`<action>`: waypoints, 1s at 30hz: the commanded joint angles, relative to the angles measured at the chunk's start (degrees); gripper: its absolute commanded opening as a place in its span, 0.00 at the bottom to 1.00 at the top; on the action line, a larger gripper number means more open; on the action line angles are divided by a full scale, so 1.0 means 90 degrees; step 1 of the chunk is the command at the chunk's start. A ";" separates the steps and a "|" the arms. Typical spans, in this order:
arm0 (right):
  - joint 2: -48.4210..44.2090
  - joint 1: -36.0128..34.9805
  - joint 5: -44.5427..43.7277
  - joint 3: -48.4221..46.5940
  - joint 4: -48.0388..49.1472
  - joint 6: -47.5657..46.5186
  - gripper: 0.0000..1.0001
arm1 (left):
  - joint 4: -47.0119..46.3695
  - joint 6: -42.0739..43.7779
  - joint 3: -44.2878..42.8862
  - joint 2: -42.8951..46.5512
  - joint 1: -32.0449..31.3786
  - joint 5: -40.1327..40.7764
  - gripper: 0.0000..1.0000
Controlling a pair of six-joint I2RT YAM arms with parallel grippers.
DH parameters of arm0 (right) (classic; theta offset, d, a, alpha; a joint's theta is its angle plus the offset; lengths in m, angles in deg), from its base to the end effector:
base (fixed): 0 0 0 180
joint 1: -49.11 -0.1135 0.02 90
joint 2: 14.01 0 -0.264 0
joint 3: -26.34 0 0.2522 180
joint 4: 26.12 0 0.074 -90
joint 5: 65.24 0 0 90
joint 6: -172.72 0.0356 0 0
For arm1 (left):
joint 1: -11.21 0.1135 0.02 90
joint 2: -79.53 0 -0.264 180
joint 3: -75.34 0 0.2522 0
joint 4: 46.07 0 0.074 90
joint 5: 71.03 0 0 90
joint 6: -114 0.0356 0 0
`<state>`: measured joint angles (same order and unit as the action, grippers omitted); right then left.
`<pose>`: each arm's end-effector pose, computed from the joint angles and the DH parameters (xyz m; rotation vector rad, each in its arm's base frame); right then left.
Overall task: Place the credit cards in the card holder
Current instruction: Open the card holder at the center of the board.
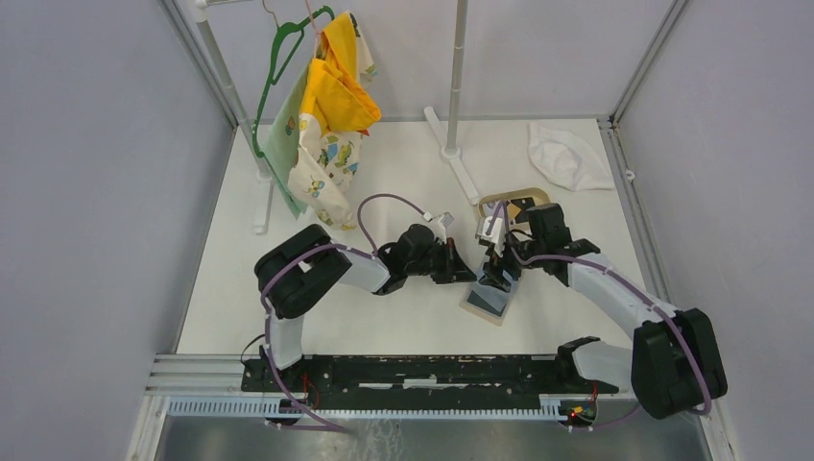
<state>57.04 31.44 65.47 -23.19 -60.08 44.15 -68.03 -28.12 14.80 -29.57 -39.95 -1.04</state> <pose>0.2084 0.0908 0.1875 -1.3393 1.9345 0.7211 0.2222 -0.2953 0.1258 0.2349 2.3376 -1.3868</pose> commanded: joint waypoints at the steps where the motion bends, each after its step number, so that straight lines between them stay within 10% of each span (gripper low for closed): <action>1: -0.0721 -0.0030 0.0154 0.0112 0.0393 -0.0525 0.82 | -0.1014 -0.1192 -0.0247 -0.0416 0.0056 -0.0414 0.02; 9: -0.0905 -0.0900 -0.1217 0.0160 0.0363 -0.0985 0.98 | -0.1946 -0.2065 -0.0287 -0.0866 0.0174 -0.0459 0.03; 30: -0.0453 -0.1951 -0.4051 0.0079 0.0549 -0.0864 0.98 | -0.2998 -0.3104 -0.0637 -0.1566 0.0251 -0.0530 0.23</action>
<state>52.82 14.74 35.53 -21.99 -57.31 35.91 -90.87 -53.45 11.52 -42.79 -37.98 -5.35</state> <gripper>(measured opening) 0.979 0.214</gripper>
